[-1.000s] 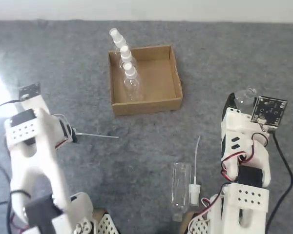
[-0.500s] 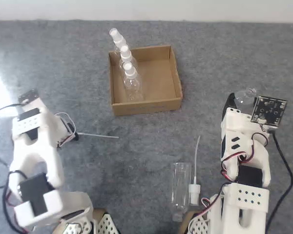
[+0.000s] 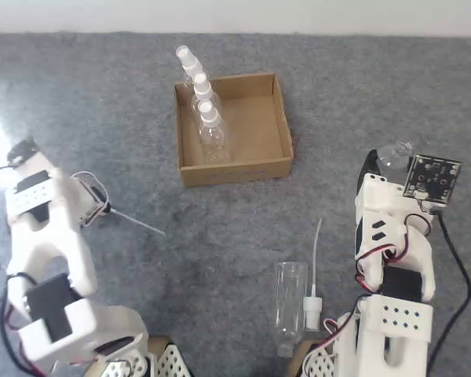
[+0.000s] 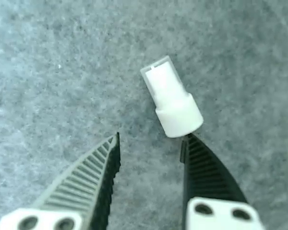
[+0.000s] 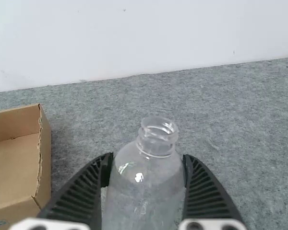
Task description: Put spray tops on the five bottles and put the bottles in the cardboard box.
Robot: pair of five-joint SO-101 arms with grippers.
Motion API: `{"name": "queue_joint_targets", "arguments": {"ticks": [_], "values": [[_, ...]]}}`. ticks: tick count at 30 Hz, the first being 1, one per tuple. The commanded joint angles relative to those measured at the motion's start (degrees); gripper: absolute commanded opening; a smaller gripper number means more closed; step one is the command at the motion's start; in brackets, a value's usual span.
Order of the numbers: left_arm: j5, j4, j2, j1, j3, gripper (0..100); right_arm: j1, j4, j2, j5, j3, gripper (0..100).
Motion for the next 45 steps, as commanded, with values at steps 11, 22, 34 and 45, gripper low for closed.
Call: {"name": "queue_joint_targets", "arguments": {"ticks": [11,22,34,45], "values": [[0.53,4.22,-1.14,0.35,-8.04,20,-0.4,-1.27,-1.19,1.23,-0.88,6.9],[0.62,4.66,4.84,0.26,-12.79,20,-0.4,-1.27,-1.19,1.23,-0.88,6.9],[0.7,4.66,17.67,-0.09,-22.2,20,-0.4,-1.27,-1.19,1.23,-0.88,6.9],[0.53,10.64,26.9,-0.7,-31.6,19,-0.4,-1.27,-1.19,1.23,-0.88,6.9]]}}
